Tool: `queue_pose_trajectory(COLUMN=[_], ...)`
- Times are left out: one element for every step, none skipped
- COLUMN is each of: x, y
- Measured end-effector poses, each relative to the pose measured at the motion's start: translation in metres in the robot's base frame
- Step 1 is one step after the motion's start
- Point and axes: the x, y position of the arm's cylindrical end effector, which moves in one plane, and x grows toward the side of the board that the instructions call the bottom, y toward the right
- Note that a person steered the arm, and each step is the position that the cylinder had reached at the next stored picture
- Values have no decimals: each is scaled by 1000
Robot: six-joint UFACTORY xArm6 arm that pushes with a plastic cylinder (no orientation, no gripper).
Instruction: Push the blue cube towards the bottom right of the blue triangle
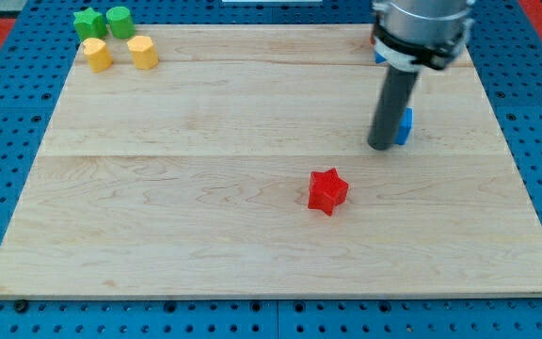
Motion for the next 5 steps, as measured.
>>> queue_pose_trajectory(x=[-33,-19,5,-3,-20], y=[19,22,3,28,46])
